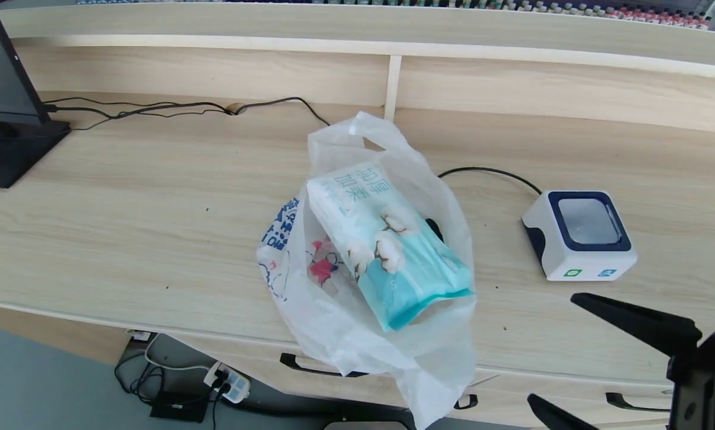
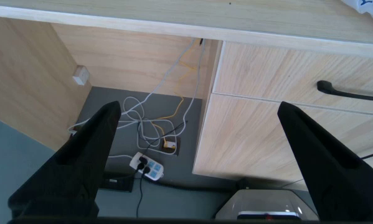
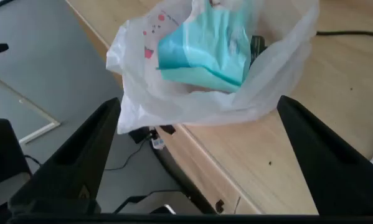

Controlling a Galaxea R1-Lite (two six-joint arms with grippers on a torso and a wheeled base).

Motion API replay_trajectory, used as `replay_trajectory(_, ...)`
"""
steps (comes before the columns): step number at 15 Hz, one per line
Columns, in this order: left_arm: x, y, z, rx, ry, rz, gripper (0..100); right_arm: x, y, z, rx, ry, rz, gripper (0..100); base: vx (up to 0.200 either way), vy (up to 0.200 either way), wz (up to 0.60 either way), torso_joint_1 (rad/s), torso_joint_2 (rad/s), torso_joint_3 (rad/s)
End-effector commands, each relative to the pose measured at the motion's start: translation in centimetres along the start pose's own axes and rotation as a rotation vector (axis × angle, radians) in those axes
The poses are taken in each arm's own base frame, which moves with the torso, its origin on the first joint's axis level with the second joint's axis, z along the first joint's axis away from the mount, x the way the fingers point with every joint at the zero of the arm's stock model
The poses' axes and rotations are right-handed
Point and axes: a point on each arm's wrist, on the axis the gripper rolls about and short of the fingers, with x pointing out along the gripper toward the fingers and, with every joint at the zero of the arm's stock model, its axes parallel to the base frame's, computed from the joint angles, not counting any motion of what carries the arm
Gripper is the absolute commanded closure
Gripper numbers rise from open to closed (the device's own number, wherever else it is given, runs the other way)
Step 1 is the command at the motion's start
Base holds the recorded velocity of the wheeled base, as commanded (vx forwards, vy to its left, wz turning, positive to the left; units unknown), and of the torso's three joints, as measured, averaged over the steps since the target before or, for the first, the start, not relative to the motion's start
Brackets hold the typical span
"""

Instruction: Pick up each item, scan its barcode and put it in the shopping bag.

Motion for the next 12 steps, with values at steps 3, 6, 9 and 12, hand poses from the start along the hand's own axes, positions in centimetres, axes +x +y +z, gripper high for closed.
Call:
replay_trajectory(3,0.0,0.0,0.0,0.011,0.001,0.0,0,-4.3,0.8,-5.2,0.06,0.178,0.127,0,0.0,0.0,0.0,0.0,0.0,0.0)
replay_trajectory(6,0.0,0.0,0.0,0.019,0.0,0.0,0,-6.3,0.6,-6.8,0.035,0.305,0.145,0,0.0,0.0,0.0,0.0,0.0,0.0)
replay_trajectory(9,0.0,0.0,0.0,0.019,0.0,0.0,0,-9.7,0.2,-8.2,0.022,0.324,0.164,0,0.0,0.0,0.0,0.0,0.0,0.0)
replay_trajectory(12,0.0,0.0,0.0,0.02,0.001,0.0,0,-12.3,-0.3,-9.7,0.024,0.338,0.161,0,0.0,0.0,0.0,0.0,0.0,0.0)
